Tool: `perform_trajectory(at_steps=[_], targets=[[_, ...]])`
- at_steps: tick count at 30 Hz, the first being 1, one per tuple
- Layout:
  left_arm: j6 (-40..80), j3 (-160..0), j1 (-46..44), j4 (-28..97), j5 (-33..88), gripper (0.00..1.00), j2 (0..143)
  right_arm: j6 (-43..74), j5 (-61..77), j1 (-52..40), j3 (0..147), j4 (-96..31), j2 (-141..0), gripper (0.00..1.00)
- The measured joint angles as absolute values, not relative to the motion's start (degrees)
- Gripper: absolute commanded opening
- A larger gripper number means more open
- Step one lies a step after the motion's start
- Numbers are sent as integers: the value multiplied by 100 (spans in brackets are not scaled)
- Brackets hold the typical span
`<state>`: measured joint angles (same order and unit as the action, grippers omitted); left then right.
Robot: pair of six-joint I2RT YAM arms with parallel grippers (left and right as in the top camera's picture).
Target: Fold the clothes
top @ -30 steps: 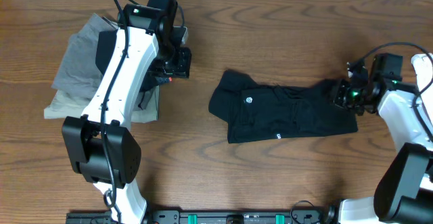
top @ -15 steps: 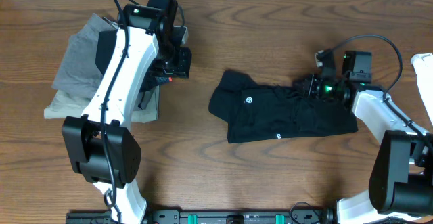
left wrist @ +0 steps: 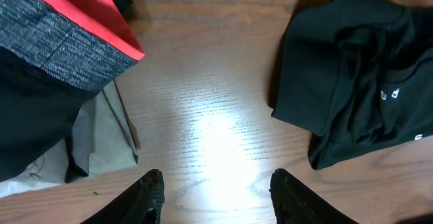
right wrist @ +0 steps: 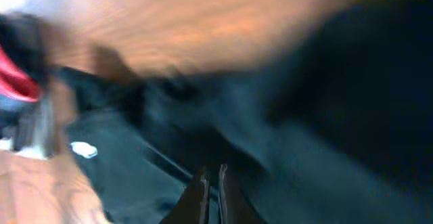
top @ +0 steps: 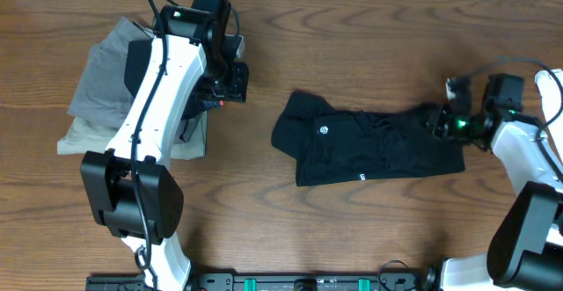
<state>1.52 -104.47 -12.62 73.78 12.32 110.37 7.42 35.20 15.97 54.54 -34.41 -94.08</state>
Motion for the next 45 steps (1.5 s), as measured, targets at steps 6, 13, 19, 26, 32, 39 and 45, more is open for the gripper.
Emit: perform_trajectory(at_steps=[6,13,19,26,32,39,45], targets=[[152,-10447,-1262,7301,1232,53,11037,913,2556,1500,5426,-3677,-9411,5],[152,-10447,-1262,7301,1232,53,11037,1302,2003,1144,5336,-3433,-9430,6],[152,-10447,-1262,7301,1232,53,11037,1577,1887,777,5317,-3026,-9620,6],[152,-10447,-1264,7301,1232,53,11037,1844,2215,419,5275,-1761,-9738,6],[152,-10447,-1262,7341,1232,53,11037,1883,3083,401,5277,-1111,-9738,7],[150,-10447,-1262,7369,1229,53,11037,1343,3205,814,5365,-2300,-9668,38],[150,-10447,-1262,7295,1232,54,11037,305,3157,1033,5391,-3330,-9470,59]])
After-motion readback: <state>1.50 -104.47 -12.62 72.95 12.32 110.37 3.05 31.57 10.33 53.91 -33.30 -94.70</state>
